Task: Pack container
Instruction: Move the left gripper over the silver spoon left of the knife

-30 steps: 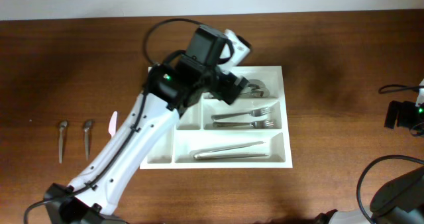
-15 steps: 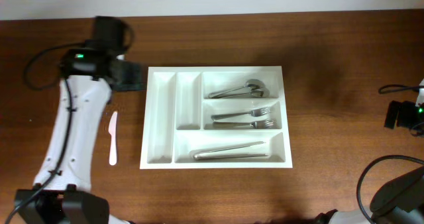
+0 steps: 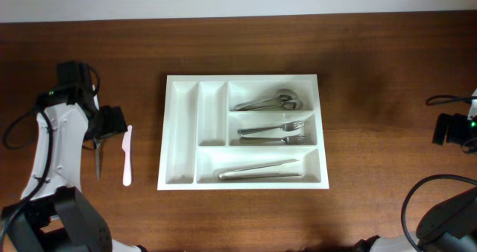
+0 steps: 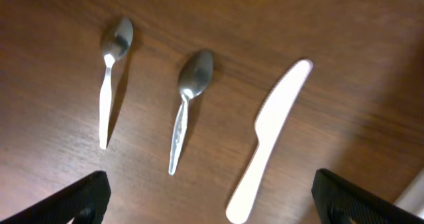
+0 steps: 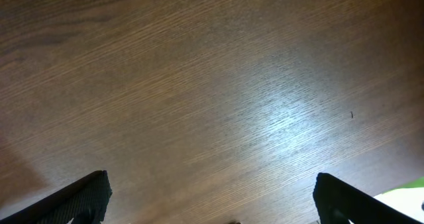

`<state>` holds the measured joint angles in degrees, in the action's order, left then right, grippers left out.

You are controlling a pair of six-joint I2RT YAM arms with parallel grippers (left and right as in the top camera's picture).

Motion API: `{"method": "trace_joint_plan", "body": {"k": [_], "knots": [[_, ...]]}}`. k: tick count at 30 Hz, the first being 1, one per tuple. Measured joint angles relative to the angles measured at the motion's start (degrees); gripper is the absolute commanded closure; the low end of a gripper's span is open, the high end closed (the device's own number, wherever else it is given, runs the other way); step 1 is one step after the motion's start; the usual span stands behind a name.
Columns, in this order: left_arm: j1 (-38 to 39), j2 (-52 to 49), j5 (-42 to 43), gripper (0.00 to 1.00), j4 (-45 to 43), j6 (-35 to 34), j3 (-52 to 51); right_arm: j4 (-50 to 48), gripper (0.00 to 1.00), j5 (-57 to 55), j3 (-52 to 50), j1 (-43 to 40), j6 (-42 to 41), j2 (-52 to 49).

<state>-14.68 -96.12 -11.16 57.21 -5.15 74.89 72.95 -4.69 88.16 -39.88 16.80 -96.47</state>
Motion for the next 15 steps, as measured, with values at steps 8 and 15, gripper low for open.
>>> {"method": "trace_joint_plan", "body": {"k": [8, 15], "knots": [[-3.9, 0.0, 4.3, 0.01, -3.3, 6.9, -4.2, 0.0, 0.01, 0.0, 0.0, 0.0, 0.0, 0.0], [-6.8, 0.0, 7.3, 0.01, -7.3, 14.1, -4.2, 0.0, 0.01, 0.0, 0.0, 0.0, 0.0, 0.0]]}}
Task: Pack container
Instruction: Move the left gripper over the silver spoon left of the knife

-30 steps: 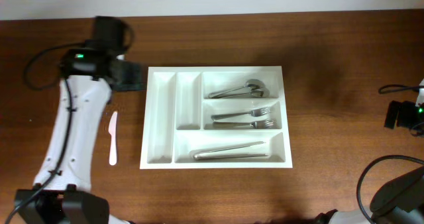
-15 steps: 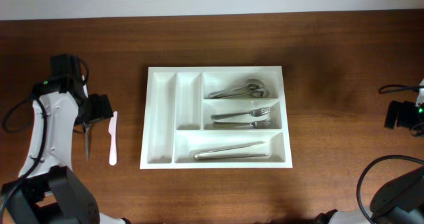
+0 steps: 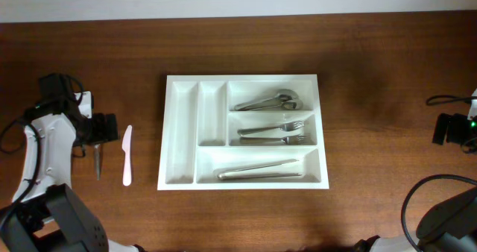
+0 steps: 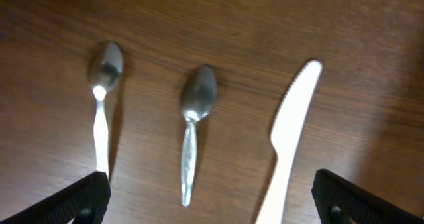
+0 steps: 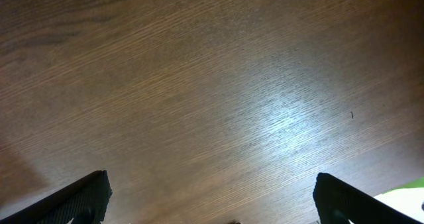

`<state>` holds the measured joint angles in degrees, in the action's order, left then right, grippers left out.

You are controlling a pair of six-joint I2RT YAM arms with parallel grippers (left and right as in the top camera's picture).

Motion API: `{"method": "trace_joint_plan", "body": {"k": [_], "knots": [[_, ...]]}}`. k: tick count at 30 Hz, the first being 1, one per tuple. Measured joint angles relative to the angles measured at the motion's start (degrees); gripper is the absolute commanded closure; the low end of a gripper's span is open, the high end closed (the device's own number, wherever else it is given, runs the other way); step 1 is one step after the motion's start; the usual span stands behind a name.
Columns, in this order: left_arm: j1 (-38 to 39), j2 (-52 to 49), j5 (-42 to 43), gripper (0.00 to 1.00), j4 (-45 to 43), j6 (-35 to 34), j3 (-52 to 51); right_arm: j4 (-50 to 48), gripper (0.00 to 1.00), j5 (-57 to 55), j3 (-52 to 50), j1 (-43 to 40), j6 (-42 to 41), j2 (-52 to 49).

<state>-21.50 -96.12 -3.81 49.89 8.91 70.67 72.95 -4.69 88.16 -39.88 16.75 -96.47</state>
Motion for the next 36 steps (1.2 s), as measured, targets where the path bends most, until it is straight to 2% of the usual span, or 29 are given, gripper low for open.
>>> {"method": "trace_joint_plan", "body": {"k": [12, 22, 36], "knots": [[-3.3, -4.6, 1.0, 0.01, 2.1, 5.0, -0.1, 0.0, 0.01, 0.0, 0.0, 0.0, 0.0, 0.0], [-3.3, -8.4, 3.3, 0.01, 0.9, 6.4, -2.3, 0.0, 0.01, 0.0, 0.0, 0.0, 0.0, 0.0], [-4.4, -8.5, 3.5, 0.01, -1.3, 6.6, -3.9, 0.0, 0.01, 0.0, 0.0, 0.0, 0.0, 0.0]]}}
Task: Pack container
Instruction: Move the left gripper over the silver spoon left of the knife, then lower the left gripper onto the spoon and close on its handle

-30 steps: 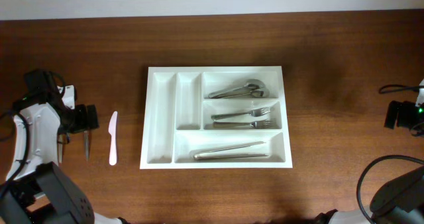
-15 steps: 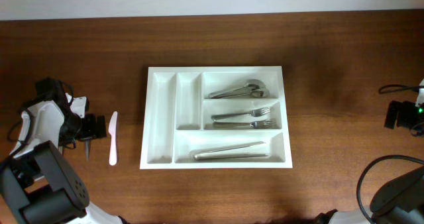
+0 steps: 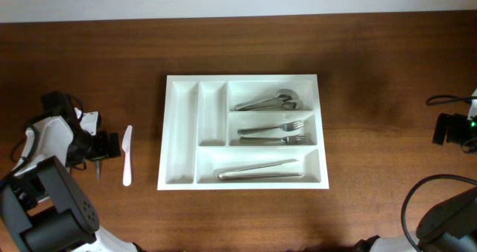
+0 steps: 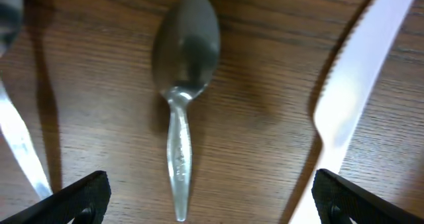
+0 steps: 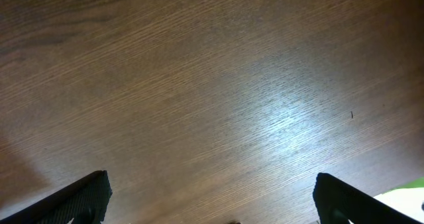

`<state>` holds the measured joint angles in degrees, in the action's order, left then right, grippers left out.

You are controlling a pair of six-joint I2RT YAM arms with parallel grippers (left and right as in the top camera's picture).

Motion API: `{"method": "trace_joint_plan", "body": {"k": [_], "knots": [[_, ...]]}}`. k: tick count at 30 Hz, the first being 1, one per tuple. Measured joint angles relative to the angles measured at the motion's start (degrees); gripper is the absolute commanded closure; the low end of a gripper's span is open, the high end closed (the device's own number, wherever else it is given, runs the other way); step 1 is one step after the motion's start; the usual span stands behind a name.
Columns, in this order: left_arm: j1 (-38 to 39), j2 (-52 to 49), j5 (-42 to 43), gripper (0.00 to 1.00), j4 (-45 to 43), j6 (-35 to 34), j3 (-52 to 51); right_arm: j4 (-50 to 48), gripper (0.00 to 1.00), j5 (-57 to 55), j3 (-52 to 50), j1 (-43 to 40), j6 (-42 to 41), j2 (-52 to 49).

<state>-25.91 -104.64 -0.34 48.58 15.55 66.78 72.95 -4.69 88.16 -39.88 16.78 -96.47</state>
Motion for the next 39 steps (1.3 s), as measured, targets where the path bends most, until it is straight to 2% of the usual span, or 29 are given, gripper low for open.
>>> {"method": "trace_joint_plan", "body": {"k": [16, 29, 39], "knots": [[-3.4, 0.0, 0.0, 0.01, -1.4, 0.2, 0.0, 0.0, 0.01, 0.0, 0.0, 0.0, 0.0, 0.0], [-3.4, -2.4, 2.3, 0.01, -3.0, 5.0, -0.1, 0.0, 0.01, 0.0, 0.0, 0.0, 0.0, 0.0], [-3.4, -4.0, 3.1, 0.01, -3.5, 6.1, -0.1, 0.0, 0.01, 0.0, 0.0, 0.0, 0.0, 0.0]]}}
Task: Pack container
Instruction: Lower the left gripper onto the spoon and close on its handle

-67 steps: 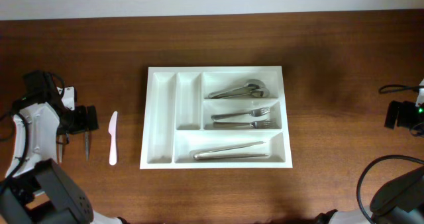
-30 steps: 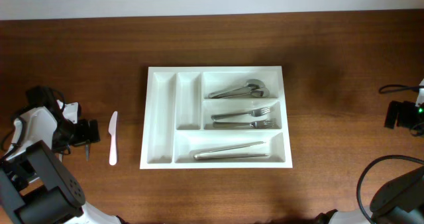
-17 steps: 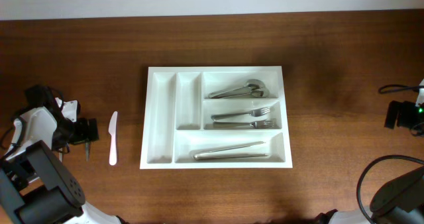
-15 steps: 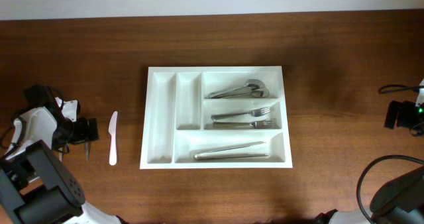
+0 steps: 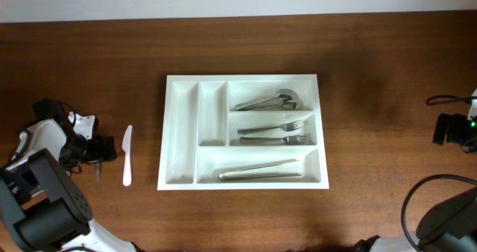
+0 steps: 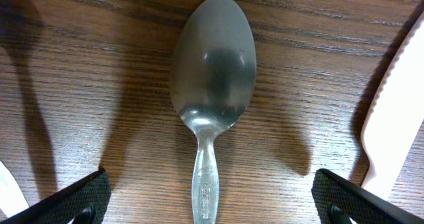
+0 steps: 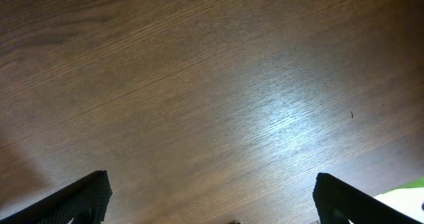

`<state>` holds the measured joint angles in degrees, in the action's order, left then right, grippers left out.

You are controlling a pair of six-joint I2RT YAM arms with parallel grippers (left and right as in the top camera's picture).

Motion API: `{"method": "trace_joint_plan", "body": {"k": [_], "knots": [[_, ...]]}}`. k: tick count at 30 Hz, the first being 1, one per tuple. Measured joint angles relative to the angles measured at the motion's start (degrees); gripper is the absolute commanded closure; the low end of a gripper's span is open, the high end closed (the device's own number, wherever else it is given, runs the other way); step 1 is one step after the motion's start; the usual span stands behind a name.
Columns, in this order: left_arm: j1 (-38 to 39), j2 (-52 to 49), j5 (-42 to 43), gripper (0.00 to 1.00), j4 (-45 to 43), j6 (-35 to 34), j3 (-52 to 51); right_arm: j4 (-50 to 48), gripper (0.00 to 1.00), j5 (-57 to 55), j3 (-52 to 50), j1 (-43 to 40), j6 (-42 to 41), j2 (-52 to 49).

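Note:
A metal spoon (image 6: 213, 85) lies bowl-up on the wooden table, filling the left wrist view. My left gripper (image 6: 212, 199) is open and low over it, with one finger (image 6: 83, 197) on each side of the handle and apart from it. A white plastic knife (image 5: 127, 155) lies just right of the spoon, its edge (image 6: 397, 118) showing in the wrist view. The white cutlery tray (image 5: 242, 78) sits mid-table. My right gripper (image 7: 212, 204) is open over bare wood at the table's right edge (image 5: 451, 129).
The tray holds spoons (image 5: 267, 101) in the top right compartment, forks (image 5: 272, 135) below them and long utensils (image 5: 259, 170) in the bottom one. Its two narrow left compartments (image 5: 212, 110) hold nothing. A second spoon's handle (image 6: 10, 194) shows at the far left.
My left gripper has come lower over the middle spoon, which now looks much larger. Its open fingers now flank the handle. The right arm is unchanged.
My left gripper first hung high over two spoons and the white knife. It then stood centred over the middle spoon, then lower, and now sits close to the table around that spoon's handle. The right arm and tray never moved.

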<state>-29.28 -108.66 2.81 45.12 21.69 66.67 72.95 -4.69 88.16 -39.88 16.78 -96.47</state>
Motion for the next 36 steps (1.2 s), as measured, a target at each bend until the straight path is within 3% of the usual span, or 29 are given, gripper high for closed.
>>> {"method": "trace_joint_plan", "body": {"k": [28, 36], "knots": [[0.8, 0.0, -0.7, 0.01, -0.2, 0.0, 0.0, 0.0, 0.01, 0.0, 0.0, 0.0, 0.0, 0.0], [4.0, -0.2, -6.1, 0.01, -0.7, -1.4, 0.0, 0.0, 0.01, 0.0, 0.0, 0.0, 0.0, 0.0]]}}
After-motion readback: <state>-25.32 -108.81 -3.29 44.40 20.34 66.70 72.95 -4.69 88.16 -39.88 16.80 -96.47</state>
